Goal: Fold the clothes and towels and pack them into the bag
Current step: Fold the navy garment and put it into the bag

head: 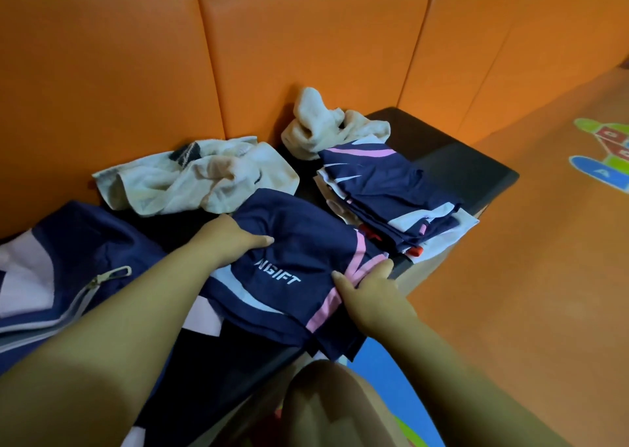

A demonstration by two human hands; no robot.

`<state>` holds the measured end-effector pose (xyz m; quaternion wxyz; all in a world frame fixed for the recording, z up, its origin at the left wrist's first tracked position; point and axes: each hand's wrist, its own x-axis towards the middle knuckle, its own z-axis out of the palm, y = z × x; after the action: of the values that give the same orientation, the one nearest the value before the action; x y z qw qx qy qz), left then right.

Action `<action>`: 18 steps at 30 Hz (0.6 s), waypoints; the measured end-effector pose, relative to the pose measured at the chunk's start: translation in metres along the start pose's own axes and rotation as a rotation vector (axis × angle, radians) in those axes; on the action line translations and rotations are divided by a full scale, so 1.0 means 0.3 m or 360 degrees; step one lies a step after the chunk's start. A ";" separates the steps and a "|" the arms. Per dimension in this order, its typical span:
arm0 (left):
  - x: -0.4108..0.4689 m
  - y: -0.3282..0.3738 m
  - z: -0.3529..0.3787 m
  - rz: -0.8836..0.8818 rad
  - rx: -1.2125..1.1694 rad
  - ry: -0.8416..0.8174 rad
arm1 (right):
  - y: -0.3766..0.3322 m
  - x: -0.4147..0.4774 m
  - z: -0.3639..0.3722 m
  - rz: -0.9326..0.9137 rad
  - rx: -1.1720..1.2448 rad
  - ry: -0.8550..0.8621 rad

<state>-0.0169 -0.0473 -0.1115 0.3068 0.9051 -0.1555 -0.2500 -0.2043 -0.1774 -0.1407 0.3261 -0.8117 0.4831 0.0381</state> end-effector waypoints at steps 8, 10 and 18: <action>-0.086 0.001 -0.014 -0.0252 -0.0043 -0.0029 | -0.015 -0.005 -0.056 0.0049 0.0509 -0.0084; -0.107 0.007 -0.013 -0.0286 -0.0026 -0.0095 | 0.003 0.000 -0.077 0.0038 0.0438 -0.0070; -0.163 0.000 0.063 -0.0306 -0.0286 -0.0193 | 0.059 0.042 -0.142 -0.0015 0.0437 0.0162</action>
<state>-0.0677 -0.0351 -0.1071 0.3514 0.8680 -0.0634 -0.3452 -0.2227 -0.2169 -0.1207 0.4092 -0.7626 0.4959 -0.0712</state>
